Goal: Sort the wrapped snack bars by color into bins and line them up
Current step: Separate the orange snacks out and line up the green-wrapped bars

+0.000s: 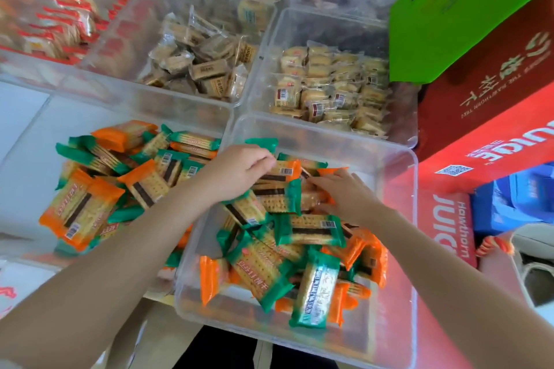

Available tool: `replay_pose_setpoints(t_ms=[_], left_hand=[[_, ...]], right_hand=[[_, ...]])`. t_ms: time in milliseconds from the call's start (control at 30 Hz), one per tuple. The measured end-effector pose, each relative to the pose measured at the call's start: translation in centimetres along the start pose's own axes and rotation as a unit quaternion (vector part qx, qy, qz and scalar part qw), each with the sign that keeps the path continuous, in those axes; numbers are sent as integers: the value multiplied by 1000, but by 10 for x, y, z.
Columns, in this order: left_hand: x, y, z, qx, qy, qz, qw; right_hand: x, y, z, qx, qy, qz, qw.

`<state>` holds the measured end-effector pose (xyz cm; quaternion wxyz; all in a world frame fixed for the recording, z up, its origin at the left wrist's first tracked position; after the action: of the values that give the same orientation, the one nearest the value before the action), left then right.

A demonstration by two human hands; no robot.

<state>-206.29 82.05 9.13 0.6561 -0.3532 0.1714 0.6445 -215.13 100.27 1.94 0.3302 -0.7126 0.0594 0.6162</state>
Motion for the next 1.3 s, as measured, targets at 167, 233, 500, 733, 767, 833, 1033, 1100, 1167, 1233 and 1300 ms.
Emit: replay_pose_setpoints(t_ms=[167,233,500,733,767,833,1033,1100,1167,1233,1300], left_hand=[[24,32,-5,-41,171,-105,979],[31,37,-9,-53,211,-120,969],[36,31,-16,-30,245,-166,955],[-6,-18,-5,44,105,46,992],[-20,-33,-8,30,21,108,993],[-45,-64,-29,-14,-118,202,972],[-76,-144,-122,-164,-199,317,913],[-78,-162,-142,-197,-158,305,918],[-80,-174,-157,-213,-131,288,924],[-84,-179,-170,-216,-116,278,929],[-84,-179,-179,-214,-103,259,936]], right_hand=[[-5,-7,4,3,27,29,999],[-13,-10,8,13,103,59,993],[-53,-30,22,125,414,201,879],[-84,-8,-15,163,595,194,763],[-92,-3,-24,156,597,199,762],[-104,8,-45,136,588,202,771],[-115,55,-140,-4,392,144,909],[-110,70,-169,-43,262,132,955],[-104,83,-192,-71,145,104,981],[-95,96,-207,-96,75,39,992],[-83,104,-219,-123,-31,-42,991]])
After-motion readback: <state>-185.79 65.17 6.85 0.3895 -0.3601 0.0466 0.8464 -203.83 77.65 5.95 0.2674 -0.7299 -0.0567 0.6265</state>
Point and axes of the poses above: each hand's wrist, its own y-axis towards the middle knuckle, its own x-axis out of the palm, z = x × y, the point moved 4 cm from there along y, towards the middle knuckle, and after that the axes turned 8 degrees about -y, right-handed, at the moved point
